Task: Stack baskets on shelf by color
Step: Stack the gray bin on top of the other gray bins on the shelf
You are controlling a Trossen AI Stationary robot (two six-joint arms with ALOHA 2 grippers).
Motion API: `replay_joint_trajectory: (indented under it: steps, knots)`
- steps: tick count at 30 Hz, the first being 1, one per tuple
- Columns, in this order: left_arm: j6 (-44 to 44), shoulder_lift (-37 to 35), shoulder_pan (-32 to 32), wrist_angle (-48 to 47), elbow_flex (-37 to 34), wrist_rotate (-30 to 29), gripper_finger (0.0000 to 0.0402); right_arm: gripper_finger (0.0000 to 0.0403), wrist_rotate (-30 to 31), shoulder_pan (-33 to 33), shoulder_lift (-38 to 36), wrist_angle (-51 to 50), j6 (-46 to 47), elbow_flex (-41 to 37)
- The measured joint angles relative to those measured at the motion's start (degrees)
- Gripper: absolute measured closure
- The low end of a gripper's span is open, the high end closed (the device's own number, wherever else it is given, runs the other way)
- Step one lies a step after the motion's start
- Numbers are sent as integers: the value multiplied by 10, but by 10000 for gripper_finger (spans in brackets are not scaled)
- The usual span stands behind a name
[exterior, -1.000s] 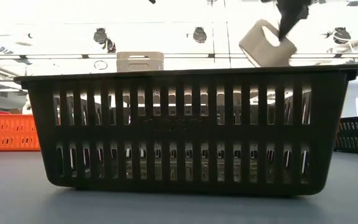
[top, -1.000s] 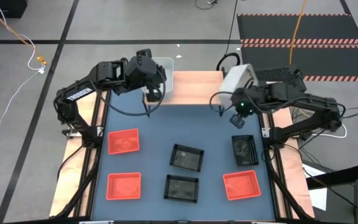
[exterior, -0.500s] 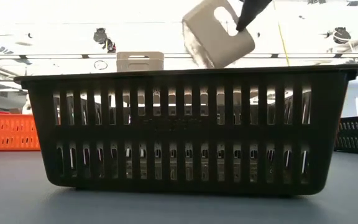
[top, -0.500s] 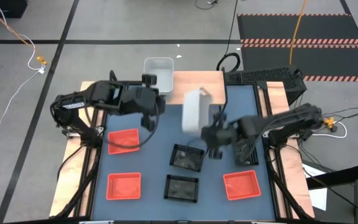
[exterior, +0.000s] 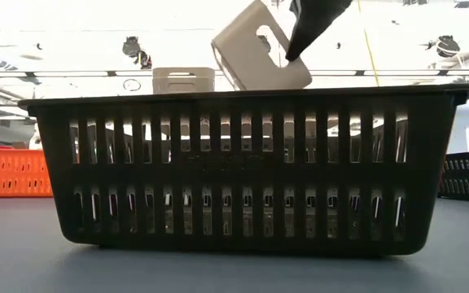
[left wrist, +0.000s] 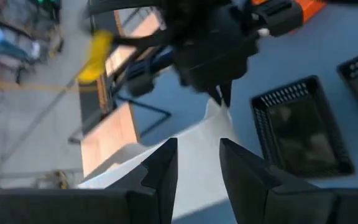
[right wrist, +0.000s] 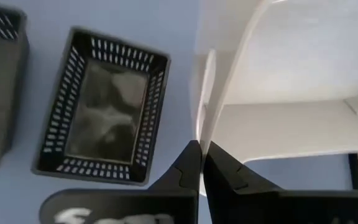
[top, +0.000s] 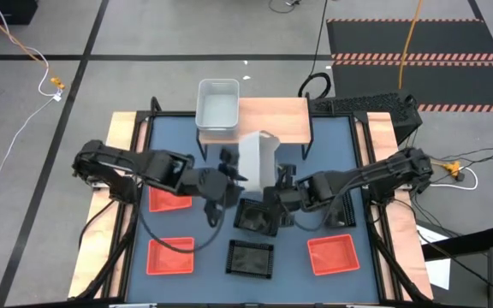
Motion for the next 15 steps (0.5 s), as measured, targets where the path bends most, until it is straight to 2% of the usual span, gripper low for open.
replay_joint_trajectory:
  steps: [4, 7, 13, 15]
  knots:
    - [64, 0, 11, 83, -52, 25, 273, 403, -29, -2, -13, 18, -3, 0]
    - [77, 0, 23, 124, -69, 55, 253, 403, -40, -1, -19, 15, -5, 0]
    - [45, 10, 53, 202, -91, 161, 185, 400, -61, -15, -32, 5, -16, -1]
    - [40, 24, 60, 216, -90, 173, 161, 400, -62, -19, -36, 8, -16, -1]
